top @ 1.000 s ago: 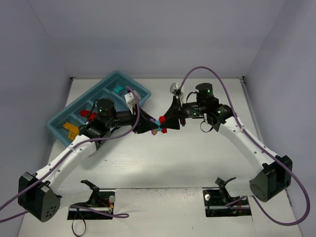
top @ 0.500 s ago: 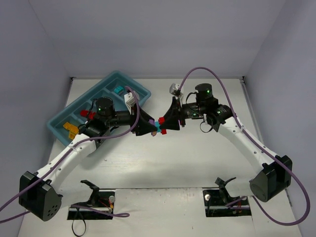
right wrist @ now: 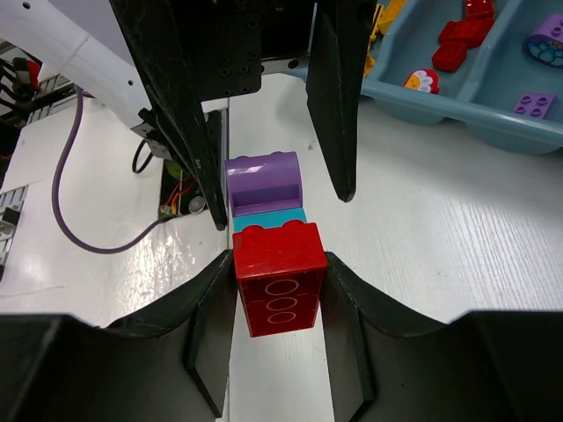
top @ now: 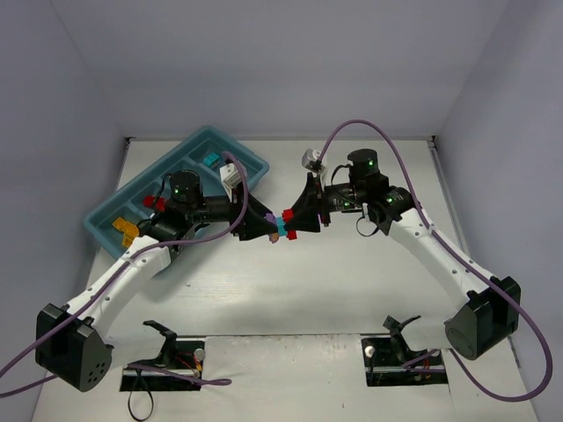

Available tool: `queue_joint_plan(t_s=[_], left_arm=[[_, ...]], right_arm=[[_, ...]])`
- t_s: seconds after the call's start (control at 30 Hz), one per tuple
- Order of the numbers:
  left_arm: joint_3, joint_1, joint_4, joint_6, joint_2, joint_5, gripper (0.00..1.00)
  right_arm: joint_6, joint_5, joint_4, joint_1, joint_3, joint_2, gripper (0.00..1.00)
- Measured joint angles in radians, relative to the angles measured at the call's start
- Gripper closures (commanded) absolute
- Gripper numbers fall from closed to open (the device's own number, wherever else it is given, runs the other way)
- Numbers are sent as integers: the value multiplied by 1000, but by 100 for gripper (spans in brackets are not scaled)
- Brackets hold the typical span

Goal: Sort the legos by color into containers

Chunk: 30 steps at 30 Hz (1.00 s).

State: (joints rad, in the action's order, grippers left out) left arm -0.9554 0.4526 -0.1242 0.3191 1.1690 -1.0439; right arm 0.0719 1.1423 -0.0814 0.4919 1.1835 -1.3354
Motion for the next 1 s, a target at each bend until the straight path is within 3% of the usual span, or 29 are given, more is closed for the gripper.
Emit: queue_joint_plan(t_s=[0.17,0.3,0.4,0.43,1.0], left_arm=[[0,-13,18,-2,0,-18,53],[-2,-14,18,0,6,-44,71],[-6,-14,16,-3,20,-62,89],[-9,-14,14,-2,26,-67,100],[-11,-97,22,-6,29,-77,100]], right_arm=[[0,0,-4,0,-6,0,100],[1,-5,-6,0,-8,0,100],[0,-9,-6,-1,-10,0,100],[0,-12,-7,-2,-11,0,100],[-18,-59,7,-67,-48,21,100]])
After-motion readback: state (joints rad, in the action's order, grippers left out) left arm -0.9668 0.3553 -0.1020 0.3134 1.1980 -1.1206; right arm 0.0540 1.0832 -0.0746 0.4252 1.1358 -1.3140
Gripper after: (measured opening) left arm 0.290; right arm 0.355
